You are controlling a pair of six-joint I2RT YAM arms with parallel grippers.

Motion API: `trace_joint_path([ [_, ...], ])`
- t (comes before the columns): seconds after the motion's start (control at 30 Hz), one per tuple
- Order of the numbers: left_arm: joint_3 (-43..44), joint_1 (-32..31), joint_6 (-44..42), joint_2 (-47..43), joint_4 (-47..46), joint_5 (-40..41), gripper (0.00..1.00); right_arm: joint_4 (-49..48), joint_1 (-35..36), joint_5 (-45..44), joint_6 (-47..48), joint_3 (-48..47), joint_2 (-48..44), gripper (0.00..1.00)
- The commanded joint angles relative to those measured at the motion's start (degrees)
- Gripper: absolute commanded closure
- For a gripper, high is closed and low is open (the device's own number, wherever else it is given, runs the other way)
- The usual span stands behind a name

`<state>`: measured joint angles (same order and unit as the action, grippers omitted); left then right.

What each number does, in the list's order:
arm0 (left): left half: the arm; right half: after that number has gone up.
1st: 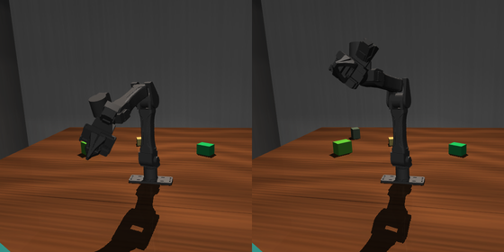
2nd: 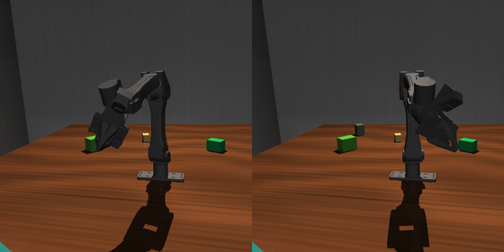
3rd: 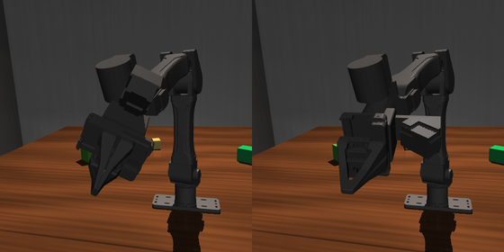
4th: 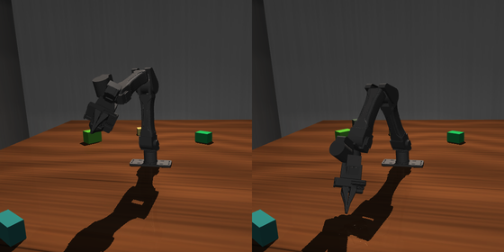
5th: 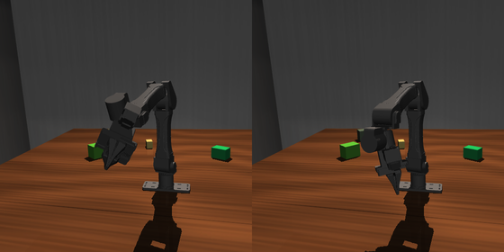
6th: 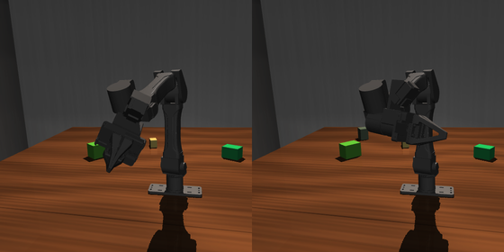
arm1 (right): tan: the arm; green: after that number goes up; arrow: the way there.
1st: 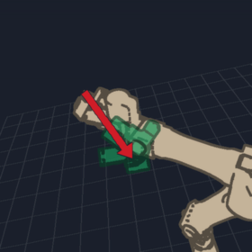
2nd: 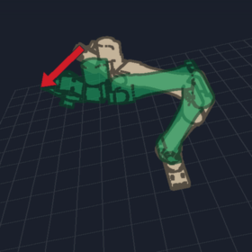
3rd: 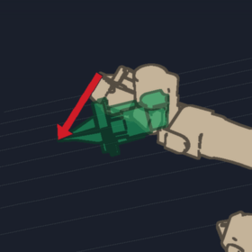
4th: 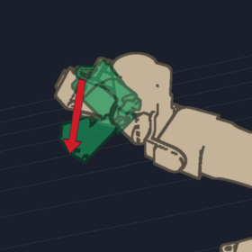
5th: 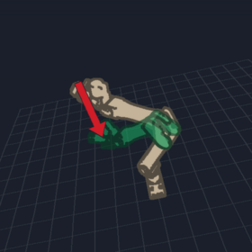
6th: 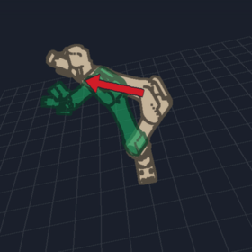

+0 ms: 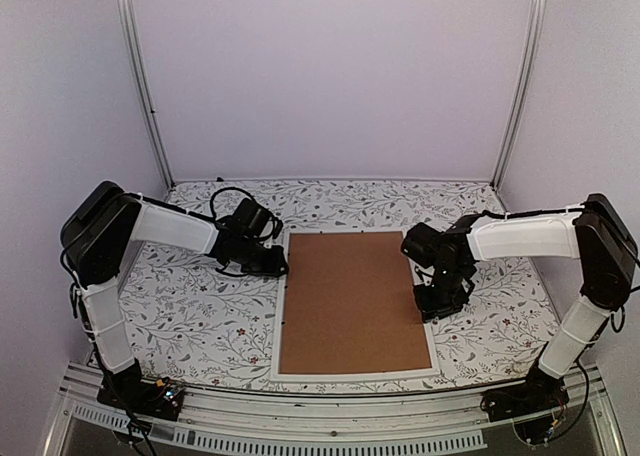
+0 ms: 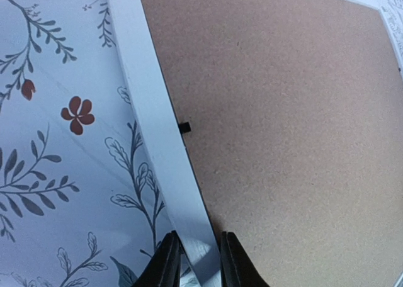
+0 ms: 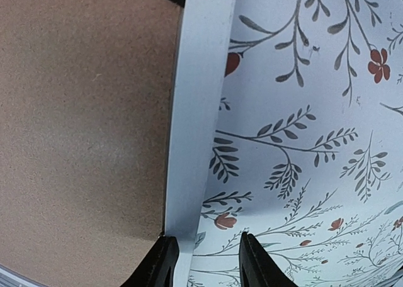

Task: Put the photo into the frame
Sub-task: Press the fastener onto the backboard, then rotate the photo frame at the center of the board.

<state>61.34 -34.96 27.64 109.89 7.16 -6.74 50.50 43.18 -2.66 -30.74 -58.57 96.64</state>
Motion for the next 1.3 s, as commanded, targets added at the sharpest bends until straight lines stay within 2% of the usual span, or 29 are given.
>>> trace_joint_path([
  [0.0,-0.67,0.13,-1.35,1.30,0.51,0.14,0.76,-5.21,2.52,2.06,-1.15,0.17,4.52,0.62],
  [0.67,-3.22,-0.03,-0.71,0.09,-0.96,-0.35,0.76,-0.72,6.82,-0.83,-4.71,-7.30,12.82,0.60],
  [1.0,-3.70,-0.05,-0.84,-0.52,-1.26,-0.20,0.76,-3.12,6.04,-0.87,-4.93,-7.35,5.98,0.57],
  [1.27,-3.93,0.05,-1.08,-2.26,-1.18,-0.35,0.72,-11.80,-0.48,2.05,-2.84,-3.07,1.07,0.50],
])
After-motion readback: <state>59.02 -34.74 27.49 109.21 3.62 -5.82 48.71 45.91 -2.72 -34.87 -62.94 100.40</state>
